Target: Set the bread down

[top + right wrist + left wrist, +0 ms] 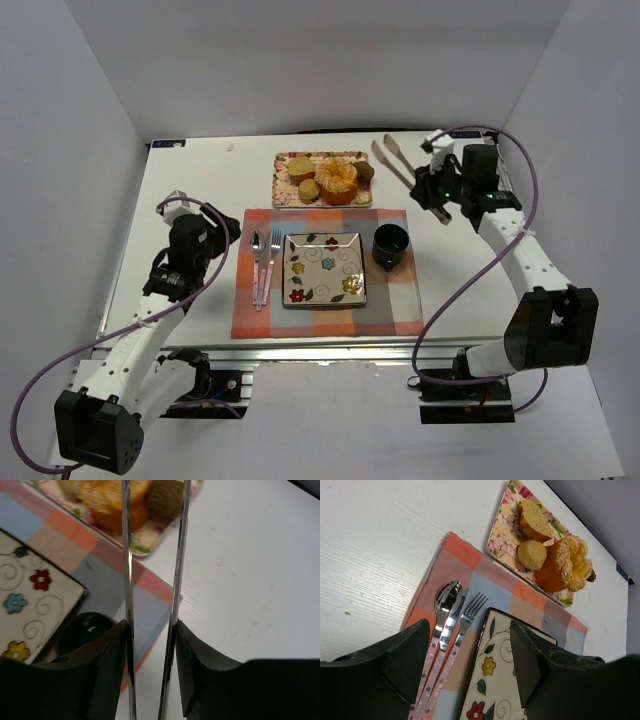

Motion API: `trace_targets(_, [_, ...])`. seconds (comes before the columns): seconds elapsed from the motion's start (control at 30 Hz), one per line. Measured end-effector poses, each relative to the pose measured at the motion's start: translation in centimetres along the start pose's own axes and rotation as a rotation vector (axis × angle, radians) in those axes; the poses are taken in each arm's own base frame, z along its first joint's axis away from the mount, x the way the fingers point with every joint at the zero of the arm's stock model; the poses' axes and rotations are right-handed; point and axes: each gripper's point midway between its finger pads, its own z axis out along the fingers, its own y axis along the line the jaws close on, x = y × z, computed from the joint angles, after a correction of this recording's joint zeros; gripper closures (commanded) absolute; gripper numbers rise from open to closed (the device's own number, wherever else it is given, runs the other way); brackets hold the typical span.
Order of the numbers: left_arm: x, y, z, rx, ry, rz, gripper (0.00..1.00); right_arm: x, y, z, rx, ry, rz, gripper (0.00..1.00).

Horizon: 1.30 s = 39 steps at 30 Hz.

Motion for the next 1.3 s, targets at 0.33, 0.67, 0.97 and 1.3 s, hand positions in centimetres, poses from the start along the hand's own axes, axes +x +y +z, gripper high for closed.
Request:
trace_targets(0.33, [-0.7,-0.4,-0.7,0.021,-0.023,-0.009,0.25,-4.2,7.5,1.5,-0.214,-0.024,-0.135,0.50])
trace_targets(0.67, [-1.1,-0.1,-1.9,0.032,-0.053,-0.027,0.25,-4.0,15.9,3.3,-0.374,-0.003,-0.432,0.50])
trace_targets(0.97, [-1.2,0.2,-2.4,0.026,-0.062,-0.035,0.25,-1.9,18.4,6.7,-0.376,0.086,-0.723,0.50])
trace_targets(1.3, [-0.9,0.8,-2.7,0.016,-0.066,-0.044,0.25,-0.3,16.6,10.1,-0.287,0.169,-0.918,0.49])
